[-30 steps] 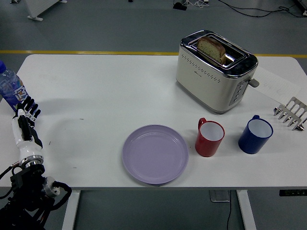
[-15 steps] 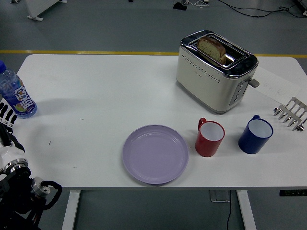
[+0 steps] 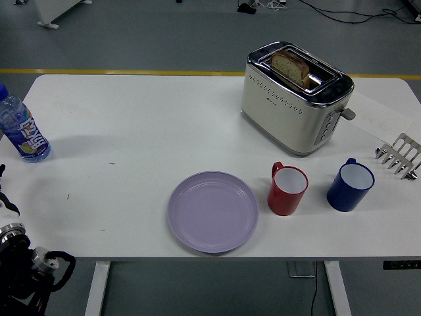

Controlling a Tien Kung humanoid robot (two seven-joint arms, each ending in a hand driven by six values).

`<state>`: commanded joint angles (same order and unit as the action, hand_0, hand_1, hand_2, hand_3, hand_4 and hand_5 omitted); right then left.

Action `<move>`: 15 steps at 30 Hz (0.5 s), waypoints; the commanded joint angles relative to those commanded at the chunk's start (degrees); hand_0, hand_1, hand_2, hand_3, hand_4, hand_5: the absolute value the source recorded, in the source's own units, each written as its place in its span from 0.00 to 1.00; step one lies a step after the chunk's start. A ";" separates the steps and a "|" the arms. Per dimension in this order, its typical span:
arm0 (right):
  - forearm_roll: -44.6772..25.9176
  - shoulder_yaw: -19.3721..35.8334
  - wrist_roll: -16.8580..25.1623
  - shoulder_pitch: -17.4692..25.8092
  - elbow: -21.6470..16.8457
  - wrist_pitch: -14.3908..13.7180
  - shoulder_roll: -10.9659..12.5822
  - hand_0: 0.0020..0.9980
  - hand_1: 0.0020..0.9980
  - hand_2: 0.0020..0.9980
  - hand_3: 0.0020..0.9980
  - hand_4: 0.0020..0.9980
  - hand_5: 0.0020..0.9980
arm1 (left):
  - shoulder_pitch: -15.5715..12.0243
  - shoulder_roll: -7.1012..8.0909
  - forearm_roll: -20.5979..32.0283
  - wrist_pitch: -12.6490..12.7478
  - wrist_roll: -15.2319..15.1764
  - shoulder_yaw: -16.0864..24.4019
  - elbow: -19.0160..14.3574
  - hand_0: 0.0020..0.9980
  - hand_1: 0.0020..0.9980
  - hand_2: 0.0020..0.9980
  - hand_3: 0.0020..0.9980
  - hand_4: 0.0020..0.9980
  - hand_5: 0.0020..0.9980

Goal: Push plate across desktop

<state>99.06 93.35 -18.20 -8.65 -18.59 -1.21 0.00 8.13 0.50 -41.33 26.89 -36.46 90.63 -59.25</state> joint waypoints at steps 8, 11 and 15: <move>0.16 0.04 -0.20 0.32 -0.08 0.06 0.00 0.58 0.54 0.61 0.61 0.15 0.63 | -0.39 -0.19 -0.44 -0.19 0.36 0.77 0.01 0.73 0.77 0.79 0.73 0.47 1.00; 0.17 0.05 -0.22 0.40 -0.09 0.04 0.00 0.58 0.54 0.61 0.61 0.15 0.63 | -0.48 -0.26 -0.67 -0.40 0.62 1.22 0.00 0.73 0.76 0.79 0.73 0.48 1.00; 0.23 0.07 -0.20 0.49 -0.09 0.06 0.00 0.58 0.54 0.61 0.61 0.15 0.63 | -0.71 -0.27 -1.35 -1.16 1.37 1.96 -0.13 0.73 0.76 0.79 0.73 0.48 1.00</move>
<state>99.29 93.42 -18.40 -8.16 -18.68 -1.14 0.00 7.43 0.23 -42.68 25.73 -35.09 92.59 -59.37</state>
